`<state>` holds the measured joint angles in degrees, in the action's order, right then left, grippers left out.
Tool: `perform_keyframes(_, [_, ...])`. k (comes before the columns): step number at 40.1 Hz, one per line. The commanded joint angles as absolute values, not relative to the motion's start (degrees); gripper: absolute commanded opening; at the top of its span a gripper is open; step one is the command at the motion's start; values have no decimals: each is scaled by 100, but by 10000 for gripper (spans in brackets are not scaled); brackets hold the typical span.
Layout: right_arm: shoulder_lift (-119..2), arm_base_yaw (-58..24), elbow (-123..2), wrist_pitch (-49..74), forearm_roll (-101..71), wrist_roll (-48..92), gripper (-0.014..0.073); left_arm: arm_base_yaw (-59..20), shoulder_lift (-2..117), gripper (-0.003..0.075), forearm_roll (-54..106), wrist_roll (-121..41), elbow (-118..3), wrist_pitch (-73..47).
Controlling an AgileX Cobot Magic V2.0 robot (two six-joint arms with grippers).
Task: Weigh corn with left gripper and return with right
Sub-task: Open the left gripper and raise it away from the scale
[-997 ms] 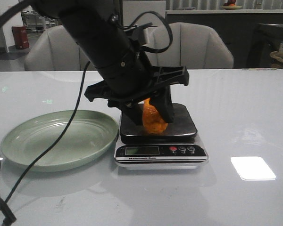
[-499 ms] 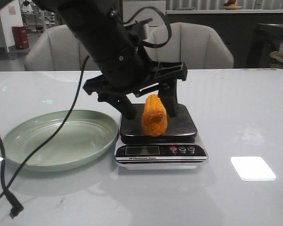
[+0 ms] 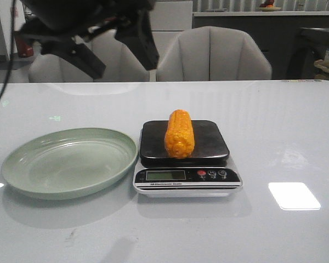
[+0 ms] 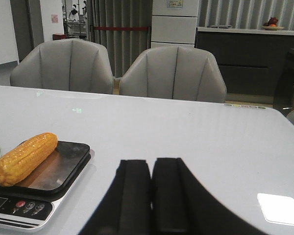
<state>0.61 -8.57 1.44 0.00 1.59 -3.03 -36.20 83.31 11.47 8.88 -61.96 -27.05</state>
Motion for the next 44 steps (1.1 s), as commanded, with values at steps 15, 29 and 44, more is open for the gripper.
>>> perform_keyframes(15, [167, -833, 173, -477, 154, -311, 139, -3977, 5333, 582, 660, 335, -4364, -2109])
perform_keyframes(29, [167, -833, 173, -477, 154, -311, 139, -3987, 3038, 530, 235, 320, -3047, -1566])
perform_keyframes(44, [167, -833, 168, -987, 154, -311, 139, -3987, 1629, 126, 192, 320, -2533, -1833])
